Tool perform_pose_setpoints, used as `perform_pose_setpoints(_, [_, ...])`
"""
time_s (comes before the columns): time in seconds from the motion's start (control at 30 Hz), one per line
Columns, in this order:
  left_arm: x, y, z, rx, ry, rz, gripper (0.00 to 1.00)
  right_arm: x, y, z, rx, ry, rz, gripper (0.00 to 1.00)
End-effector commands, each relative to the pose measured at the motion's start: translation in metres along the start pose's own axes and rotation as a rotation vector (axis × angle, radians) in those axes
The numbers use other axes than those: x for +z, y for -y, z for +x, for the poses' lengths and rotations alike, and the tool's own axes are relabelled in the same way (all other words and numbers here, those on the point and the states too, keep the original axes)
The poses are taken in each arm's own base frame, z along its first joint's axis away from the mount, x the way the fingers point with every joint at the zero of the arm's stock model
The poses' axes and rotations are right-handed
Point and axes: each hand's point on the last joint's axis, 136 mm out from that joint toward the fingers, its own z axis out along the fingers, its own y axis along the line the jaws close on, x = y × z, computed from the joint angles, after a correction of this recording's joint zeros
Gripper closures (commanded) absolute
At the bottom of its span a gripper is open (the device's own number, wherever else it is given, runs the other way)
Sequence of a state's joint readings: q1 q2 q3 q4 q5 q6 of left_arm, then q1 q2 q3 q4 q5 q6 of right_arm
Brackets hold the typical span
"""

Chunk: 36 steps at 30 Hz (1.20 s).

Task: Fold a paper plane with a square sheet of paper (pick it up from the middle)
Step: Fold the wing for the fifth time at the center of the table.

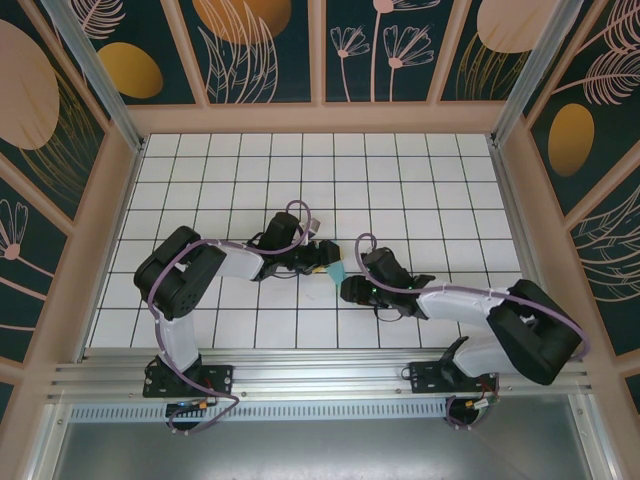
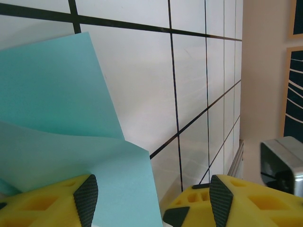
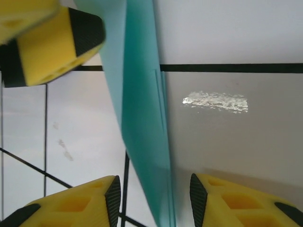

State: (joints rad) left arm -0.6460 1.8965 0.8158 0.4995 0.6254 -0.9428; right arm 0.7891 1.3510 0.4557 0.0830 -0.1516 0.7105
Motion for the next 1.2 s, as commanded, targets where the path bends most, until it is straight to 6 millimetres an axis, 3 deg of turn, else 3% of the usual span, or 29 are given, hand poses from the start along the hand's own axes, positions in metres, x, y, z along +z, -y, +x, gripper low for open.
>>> perform_pose_setpoints(0.0, [0.014, -0.054, 0.010, -0.016, -0.008, -0.157, 0.33, 0.004, -0.013, -0.007, -0.048, -0.002, -0.033, 0.59])
perform_pose_setpoints(0.47, [0.014, -0.048, 0.009, -0.009, -0.010, -0.141, 0.33, 0.022, -0.006, 0.005, -0.121, -0.075, 0.039, 0.67])
perform_pose_setpoints(1.03, [0.014, -0.043, 0.007, -0.004, -0.009, -0.129, 0.33, 0.018, -0.027, -0.004, -0.180, -0.038, 0.027, 0.60])
perform_pose_setpoints(1.17, [0.014, -0.042, 0.007, -0.003, -0.010, -0.124, 0.33, 0.020, -0.025, -0.002, -0.210, -0.044, 0.059, 0.59])
